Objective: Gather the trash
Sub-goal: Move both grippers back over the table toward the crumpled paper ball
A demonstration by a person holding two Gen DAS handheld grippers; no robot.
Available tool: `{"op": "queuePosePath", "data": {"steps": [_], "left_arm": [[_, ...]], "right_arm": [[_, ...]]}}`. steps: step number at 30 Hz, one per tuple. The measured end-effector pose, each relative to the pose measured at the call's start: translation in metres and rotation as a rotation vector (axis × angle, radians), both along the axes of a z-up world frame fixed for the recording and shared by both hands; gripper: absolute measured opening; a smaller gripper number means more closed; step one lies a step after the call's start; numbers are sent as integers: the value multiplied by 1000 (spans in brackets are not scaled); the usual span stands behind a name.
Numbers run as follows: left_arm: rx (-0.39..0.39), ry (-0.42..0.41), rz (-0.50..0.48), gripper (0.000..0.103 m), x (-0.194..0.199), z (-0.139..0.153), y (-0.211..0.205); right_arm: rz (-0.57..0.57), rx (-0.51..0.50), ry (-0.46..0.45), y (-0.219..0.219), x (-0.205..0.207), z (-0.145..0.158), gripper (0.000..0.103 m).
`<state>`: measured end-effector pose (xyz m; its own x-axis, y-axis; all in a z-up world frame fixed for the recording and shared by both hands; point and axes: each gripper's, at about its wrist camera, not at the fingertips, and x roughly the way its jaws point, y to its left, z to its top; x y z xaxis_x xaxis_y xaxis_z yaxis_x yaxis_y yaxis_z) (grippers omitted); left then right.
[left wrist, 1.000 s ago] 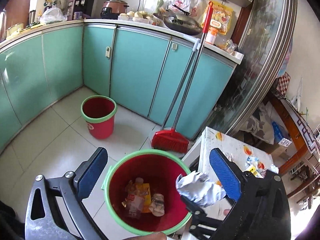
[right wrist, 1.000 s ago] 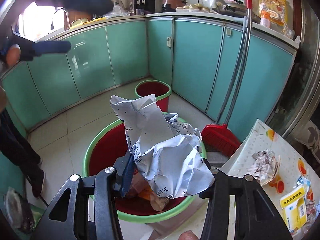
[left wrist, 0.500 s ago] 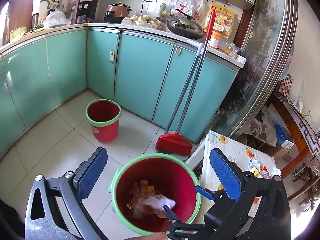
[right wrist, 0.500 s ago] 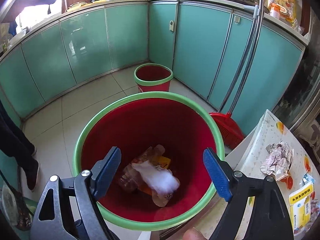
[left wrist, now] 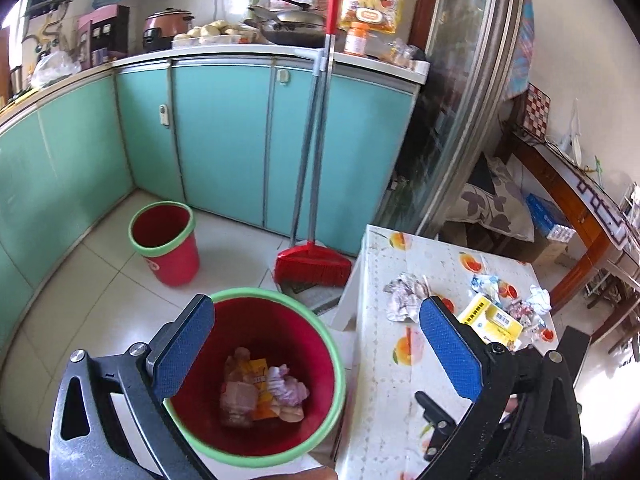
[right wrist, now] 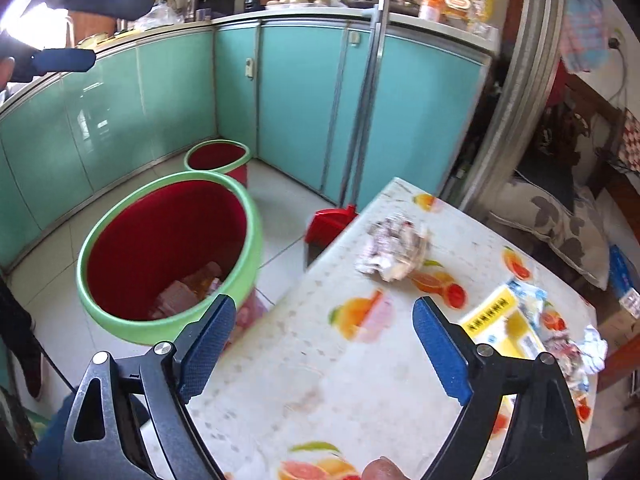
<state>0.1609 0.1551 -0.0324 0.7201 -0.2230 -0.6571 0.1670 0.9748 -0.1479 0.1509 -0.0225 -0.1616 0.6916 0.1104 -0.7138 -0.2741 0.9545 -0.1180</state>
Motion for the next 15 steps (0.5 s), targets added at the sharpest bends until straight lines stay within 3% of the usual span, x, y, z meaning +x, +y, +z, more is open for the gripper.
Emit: {"op": "queuePosePath", "data": {"steps": [9,15], "left_arm": [[-7,112,-208,103,3,-35,-128],[83,150,-203,103,15,-68,-194]], "right_arm": [[-252,-54,-34,-168,-51,16,94],[-365,-45,-42,-253,-80,20,94]]}}
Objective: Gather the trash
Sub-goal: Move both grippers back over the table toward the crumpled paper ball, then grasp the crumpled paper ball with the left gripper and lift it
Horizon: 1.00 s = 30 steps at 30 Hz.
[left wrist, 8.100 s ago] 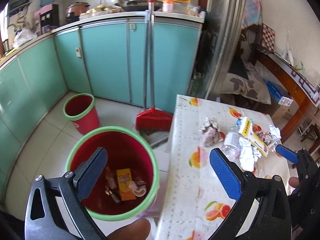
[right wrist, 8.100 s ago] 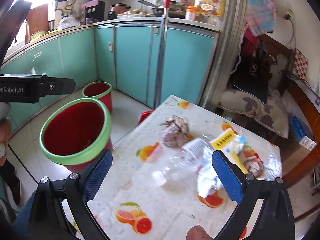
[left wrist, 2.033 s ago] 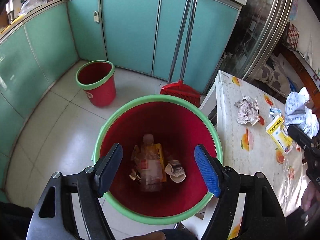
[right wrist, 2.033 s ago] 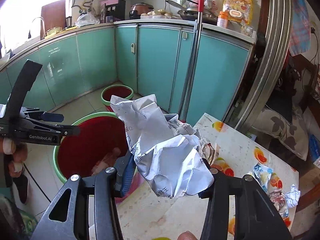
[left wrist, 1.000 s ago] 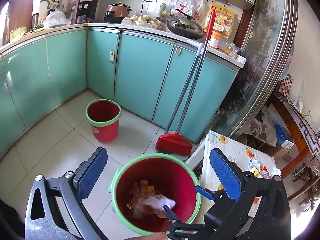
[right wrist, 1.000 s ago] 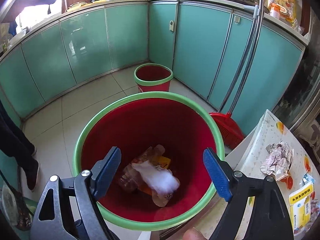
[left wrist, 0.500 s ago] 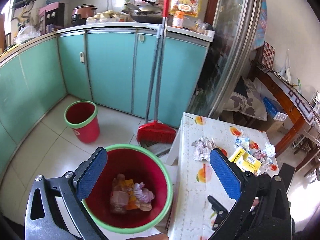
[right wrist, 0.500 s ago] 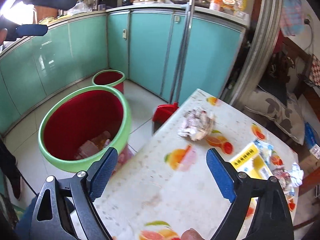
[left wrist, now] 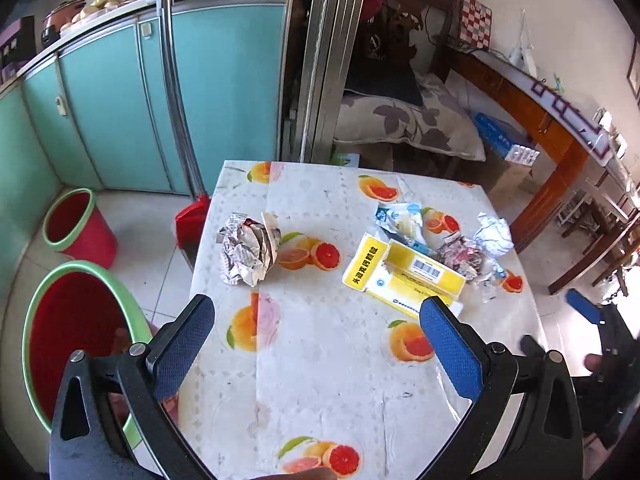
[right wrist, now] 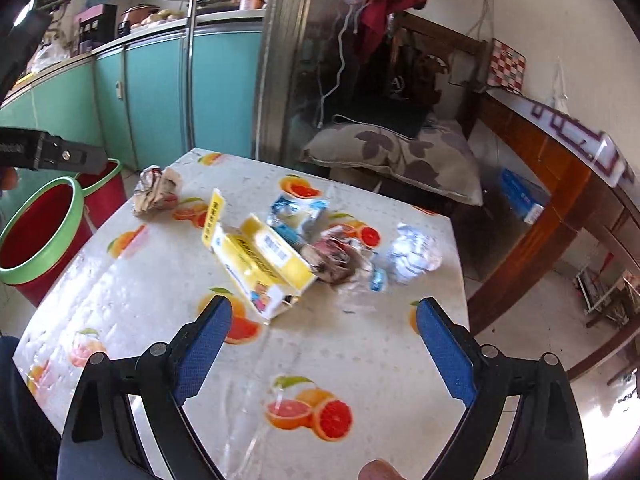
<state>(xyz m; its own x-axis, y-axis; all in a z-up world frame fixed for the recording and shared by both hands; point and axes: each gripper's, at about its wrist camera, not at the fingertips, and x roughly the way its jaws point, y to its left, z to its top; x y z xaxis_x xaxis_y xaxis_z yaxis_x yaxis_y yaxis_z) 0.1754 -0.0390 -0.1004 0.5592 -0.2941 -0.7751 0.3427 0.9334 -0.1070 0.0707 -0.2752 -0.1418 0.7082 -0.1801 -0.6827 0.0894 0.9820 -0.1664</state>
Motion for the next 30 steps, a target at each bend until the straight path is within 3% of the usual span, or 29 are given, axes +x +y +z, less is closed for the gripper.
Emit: {"op": "queuePosePath", "data": {"steps": [5,10,16,22,23,24,25,26,27,30], "left_arm": [[134,13,83,103,40,-35,-8],[191,47,111,103,77,-65,-9],[209,110,121,103,101,-104,-11],[205,124,136,103,112,-116,-10],[195,128,138,101,113,-117,-9],[189,135,141,88,114,-118,-8],[177,138,138,82,115,-118,-7],[164,133,135,65,115,-115,-7],[170,130,127,56,114,-113,-8],[190,116,94,51,110,-109,-10]], "right_arm": [[-58,24,-5,-39,-24,-4,94],[-91,42,11,-59,-30,-15,94],[-111,53,12,-69,-28,-17,94],[-61,58,7,-62,-22,-14,94],[-46,52,7,-59,-20,-14,94],[-32,44,8,-55,-18,-14,94],[-15,35,9,-51,-16,-14,94],[5,28,8,-46,-13,-14,94],[24,21,7,-41,-11,-14,94],[87,-9,5,-23,-1,-14,94]]}}
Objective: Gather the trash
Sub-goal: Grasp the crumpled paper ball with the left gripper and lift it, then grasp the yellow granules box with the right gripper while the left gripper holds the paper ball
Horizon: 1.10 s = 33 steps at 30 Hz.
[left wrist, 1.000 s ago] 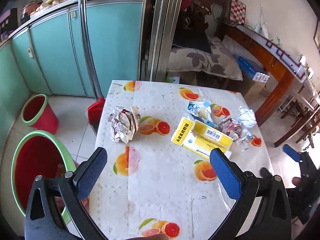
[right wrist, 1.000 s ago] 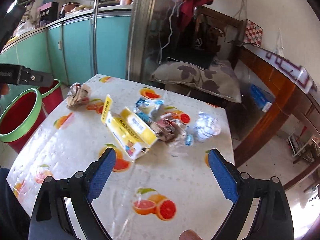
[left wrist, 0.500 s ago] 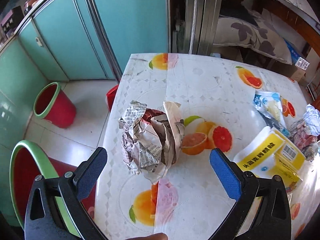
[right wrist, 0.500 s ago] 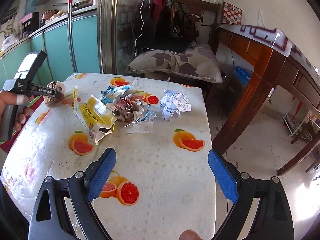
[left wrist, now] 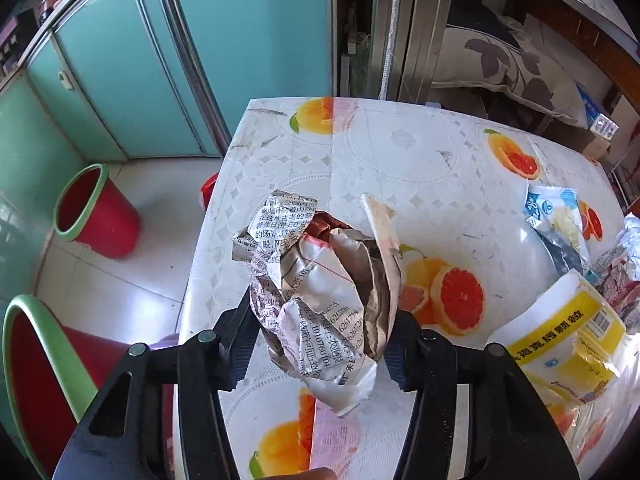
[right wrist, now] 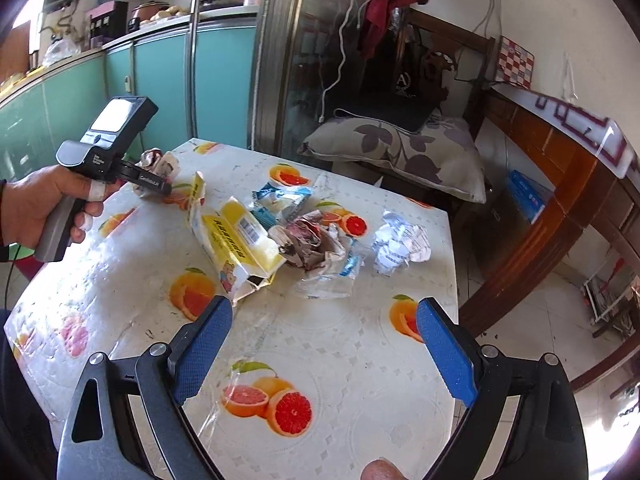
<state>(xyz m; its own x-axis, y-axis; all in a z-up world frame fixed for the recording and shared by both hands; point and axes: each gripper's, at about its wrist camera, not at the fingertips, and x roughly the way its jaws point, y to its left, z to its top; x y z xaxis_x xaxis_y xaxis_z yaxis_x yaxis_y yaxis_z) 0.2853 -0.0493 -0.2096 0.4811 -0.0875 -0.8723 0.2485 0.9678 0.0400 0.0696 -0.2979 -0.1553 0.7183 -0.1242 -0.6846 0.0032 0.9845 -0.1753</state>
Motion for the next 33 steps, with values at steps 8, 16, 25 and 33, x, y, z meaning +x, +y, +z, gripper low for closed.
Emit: {"op": "queuePosePath", "data": {"steps": [8,16,25,33], "left_arm": [[31,-153,-81,50,-37,45,13],[-50,-240,-106,50,-65,98,45],[-95,-273,-107,50,-99,114,68],[-131,-272,-91,51,-112,121,83]], "right_arm": [[209,-127,37,60,50,-16,94],[326,-223,102,95,105,-41,94],[317,-254,261,94,154,-78,94],[311,-209,358,93,175,-100,94]]}}
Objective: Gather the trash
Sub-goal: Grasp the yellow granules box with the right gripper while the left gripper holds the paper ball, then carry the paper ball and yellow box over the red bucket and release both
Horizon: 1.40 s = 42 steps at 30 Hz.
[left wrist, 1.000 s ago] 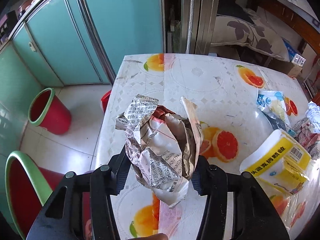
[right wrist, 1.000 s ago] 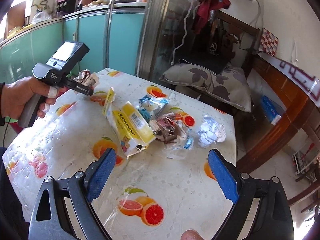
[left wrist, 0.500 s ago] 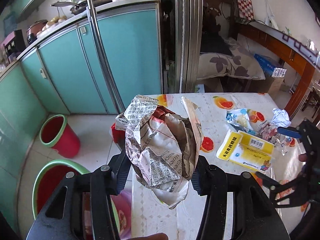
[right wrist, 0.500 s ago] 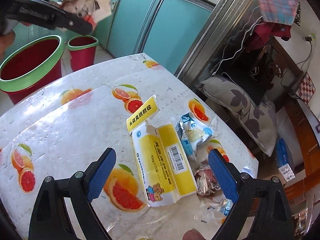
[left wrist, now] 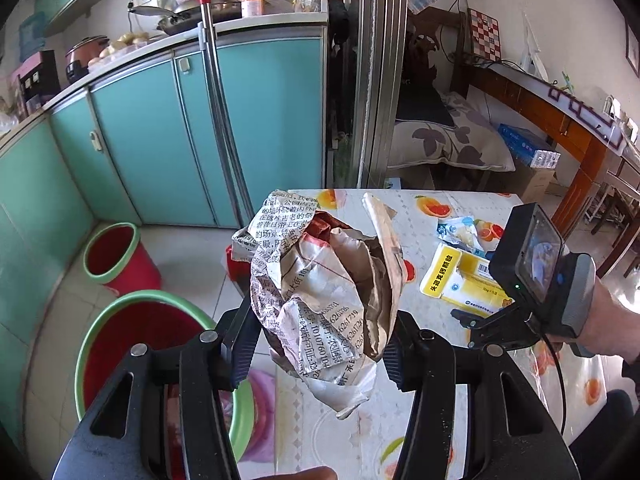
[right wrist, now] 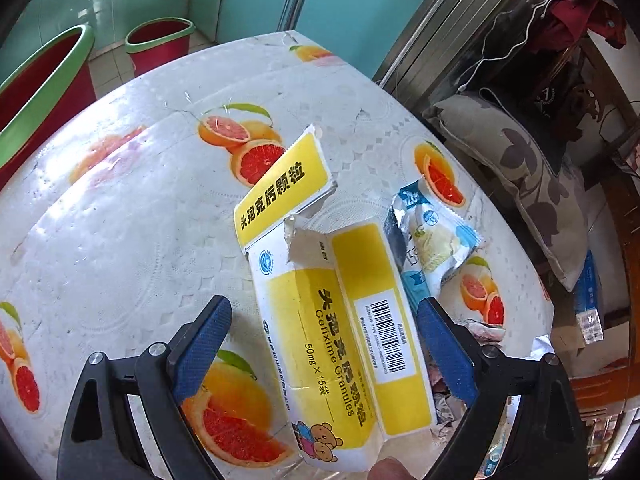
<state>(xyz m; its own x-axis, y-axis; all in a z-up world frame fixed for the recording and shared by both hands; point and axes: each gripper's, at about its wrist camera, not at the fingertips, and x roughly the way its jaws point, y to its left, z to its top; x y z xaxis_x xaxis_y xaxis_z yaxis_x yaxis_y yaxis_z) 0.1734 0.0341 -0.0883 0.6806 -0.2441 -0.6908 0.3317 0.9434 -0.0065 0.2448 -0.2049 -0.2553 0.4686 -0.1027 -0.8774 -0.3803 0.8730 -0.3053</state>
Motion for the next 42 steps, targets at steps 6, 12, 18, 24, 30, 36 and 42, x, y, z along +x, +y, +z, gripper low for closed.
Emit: {"op": "queuePosePath", "data": {"steps": [6,12,18,24,30,36,42], "left_arm": [[-20,0,5,52,-4,4,5],[-28,-6,2,52,-10,6,7],[-36,-6,1,52,-13,10,8],[-34,-17,8,52,-18,14,11],[-31,-23,21,52,-23,19,18],[-60,-5,32,52,-20,23,28],[-31,24,100,52,-7,17,65]], "right_arm": [[-48,21,10,-2,5,2,66],[-61,11,17,2,0,9,49],[-80,21,-58,6,-15,41,30],[-86,34,-103,5,-28,59,27],[-85,59,-170,8,-43,90,27],[-108,108,-203,12,-57,113,27],[-100,142,-240,26,-71,135,27]]}}
